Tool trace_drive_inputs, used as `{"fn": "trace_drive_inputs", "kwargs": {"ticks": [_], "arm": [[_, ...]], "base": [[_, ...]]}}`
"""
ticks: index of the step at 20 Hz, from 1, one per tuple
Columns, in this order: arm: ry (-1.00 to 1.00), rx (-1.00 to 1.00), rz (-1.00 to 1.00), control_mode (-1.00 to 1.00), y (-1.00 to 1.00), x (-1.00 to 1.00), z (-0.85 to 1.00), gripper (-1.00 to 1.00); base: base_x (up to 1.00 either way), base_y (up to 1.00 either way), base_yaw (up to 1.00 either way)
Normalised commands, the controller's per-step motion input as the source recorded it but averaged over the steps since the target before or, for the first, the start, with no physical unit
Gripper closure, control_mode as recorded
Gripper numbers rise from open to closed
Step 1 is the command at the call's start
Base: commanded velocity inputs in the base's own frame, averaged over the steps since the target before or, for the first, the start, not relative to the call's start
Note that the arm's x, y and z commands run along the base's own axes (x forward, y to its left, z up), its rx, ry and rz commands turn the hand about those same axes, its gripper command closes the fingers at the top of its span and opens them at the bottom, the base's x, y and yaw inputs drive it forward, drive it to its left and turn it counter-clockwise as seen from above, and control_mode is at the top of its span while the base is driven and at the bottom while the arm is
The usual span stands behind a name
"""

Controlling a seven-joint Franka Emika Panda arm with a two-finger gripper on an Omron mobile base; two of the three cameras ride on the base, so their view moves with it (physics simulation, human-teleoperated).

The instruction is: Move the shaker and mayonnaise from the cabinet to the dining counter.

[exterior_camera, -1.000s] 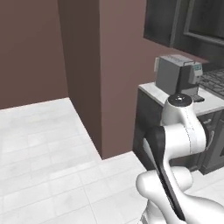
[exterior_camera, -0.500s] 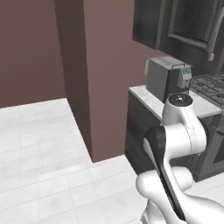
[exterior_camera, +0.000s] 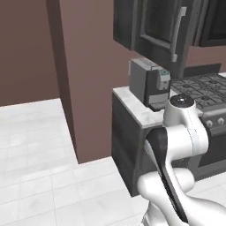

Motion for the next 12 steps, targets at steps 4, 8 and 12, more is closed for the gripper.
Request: {"fn": "trace_drive_inputs", "kwargs": {"ticks": [4,8,12], "arm": [[0.00,0.00,0.00,1.00,0.00,0.00,0.00,-1.00],[0.00,0.00,0.00,1.00,0.00,0.00,0.00,-1.00],[0.00,0.00,0.00,1.00,0.00,0.00,0.00,-1.00]], "base": [[-0.25,-0.79,0.01],[-0.08,-0.79,0.00],[0.00,-0.76,0.00]]}}
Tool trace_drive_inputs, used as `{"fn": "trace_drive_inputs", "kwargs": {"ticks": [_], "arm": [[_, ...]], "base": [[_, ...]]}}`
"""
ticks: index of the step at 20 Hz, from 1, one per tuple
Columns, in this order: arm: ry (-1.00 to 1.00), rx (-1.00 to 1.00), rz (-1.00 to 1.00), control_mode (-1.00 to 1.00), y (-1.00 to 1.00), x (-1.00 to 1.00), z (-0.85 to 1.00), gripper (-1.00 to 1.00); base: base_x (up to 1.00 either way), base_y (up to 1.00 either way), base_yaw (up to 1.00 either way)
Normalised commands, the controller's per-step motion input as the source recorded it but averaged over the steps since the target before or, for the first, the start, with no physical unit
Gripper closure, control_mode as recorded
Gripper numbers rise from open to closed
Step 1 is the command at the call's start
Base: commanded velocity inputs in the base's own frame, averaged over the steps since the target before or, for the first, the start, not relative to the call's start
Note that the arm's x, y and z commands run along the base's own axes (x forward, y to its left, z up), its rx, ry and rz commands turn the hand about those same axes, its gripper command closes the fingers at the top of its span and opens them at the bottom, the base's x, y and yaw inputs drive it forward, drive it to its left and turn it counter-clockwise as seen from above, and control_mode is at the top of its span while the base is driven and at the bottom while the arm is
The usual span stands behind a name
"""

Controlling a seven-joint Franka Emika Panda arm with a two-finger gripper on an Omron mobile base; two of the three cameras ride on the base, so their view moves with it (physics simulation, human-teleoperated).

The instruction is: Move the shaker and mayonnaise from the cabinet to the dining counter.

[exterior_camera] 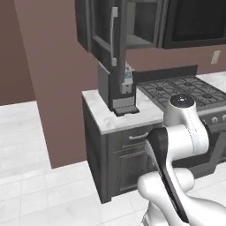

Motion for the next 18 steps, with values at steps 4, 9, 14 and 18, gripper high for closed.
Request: {"fn": "trace_drive_inputs", "kwargs": {"ticks": [4,9,14,18], "arm": [[0.00,0.00,0.00,1.00,0.00,0.00,0.00,-1.00],[0.00,0.00,0.00,1.00,0.00,0.00,0.00,-1.00],[0.00,0.00,0.00,1.00,0.00,0.00,0.00,-1.00],[0.00,0.00,0.00,1.00,0.00,0.00,0.00,-1.00]], "base": [[0.12,-0.72,0.00],[0.27,-0.61,0.04],[0.58,-0.42,0.14],[0.74,-0.10,0.05]]}}
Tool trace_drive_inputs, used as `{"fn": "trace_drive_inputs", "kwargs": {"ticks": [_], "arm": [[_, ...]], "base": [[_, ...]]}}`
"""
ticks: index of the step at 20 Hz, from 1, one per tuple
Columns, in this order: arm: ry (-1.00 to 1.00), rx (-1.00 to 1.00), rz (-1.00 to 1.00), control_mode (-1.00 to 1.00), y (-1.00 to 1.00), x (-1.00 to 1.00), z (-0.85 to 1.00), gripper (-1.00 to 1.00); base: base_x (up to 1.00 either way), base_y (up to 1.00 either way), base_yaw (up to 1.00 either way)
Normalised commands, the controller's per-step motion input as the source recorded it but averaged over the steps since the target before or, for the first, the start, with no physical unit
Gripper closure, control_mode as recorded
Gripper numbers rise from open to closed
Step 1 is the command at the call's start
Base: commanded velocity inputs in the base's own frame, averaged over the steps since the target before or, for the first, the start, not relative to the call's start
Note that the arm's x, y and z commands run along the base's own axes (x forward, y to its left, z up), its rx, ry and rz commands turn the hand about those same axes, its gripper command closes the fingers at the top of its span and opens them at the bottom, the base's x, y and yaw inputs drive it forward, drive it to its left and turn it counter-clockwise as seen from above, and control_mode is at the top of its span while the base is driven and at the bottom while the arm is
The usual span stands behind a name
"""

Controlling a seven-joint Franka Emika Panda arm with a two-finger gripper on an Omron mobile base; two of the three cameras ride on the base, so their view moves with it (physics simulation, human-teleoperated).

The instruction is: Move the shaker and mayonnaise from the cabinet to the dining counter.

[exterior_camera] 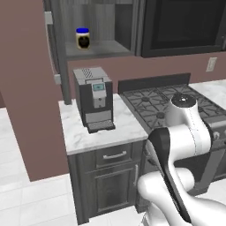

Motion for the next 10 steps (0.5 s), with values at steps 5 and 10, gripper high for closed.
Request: {"fn": "trace_drive_inputs", "kwargs": {"ticks": [5,10], "arm": [[0.00,0.00,0.00,1.00,0.00,0.00,0.00,-1.00],[0.00,0.00,0.00,1.00,0.00,0.00,0.00,-1.00]], "base": [[0.66,-0.02,0.05],[0.46,0.06,0.11]]}}
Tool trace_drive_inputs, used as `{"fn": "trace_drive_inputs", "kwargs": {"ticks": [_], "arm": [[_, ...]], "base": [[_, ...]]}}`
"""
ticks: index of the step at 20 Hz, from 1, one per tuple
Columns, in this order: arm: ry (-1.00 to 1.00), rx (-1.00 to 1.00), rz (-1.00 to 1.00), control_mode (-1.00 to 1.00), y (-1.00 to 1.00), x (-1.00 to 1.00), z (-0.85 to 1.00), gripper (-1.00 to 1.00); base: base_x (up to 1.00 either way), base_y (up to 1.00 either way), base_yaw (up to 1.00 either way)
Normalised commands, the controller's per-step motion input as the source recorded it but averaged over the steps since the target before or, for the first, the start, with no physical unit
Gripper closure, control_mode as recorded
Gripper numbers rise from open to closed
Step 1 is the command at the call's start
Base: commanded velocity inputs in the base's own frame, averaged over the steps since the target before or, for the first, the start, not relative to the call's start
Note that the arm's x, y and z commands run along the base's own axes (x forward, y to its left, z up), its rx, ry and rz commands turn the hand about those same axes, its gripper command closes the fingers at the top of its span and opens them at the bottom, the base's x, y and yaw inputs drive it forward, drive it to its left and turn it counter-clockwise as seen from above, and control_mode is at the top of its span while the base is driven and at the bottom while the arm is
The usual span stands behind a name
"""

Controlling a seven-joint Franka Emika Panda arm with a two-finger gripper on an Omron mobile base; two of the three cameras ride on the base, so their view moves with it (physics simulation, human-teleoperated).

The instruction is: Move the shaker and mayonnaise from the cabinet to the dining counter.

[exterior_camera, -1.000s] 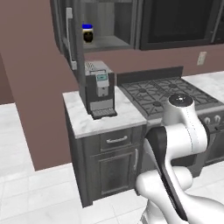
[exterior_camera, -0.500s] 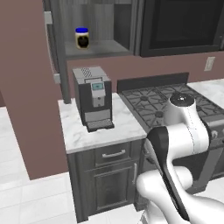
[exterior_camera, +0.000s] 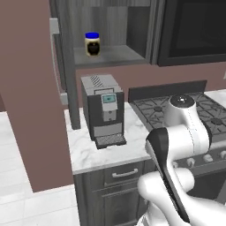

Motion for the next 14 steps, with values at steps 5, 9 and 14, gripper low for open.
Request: {"fn": "trace_drive_inputs", "kwargs": {"ticks": [5,9,14], "arm": [[0.00,0.00,0.00,1.00,0.00,0.00,0.00,-1.00],[0.00,0.00,0.00,1.00,0.00,0.00,0.00,-1.00],[0.00,0.00,0.00,1.00,0.00,0.00,0.00,-1.00]], "base": [[0.25,0.07,0.11],[0.07,0.20,0.11],[0.34,0.03,0.08]]}}
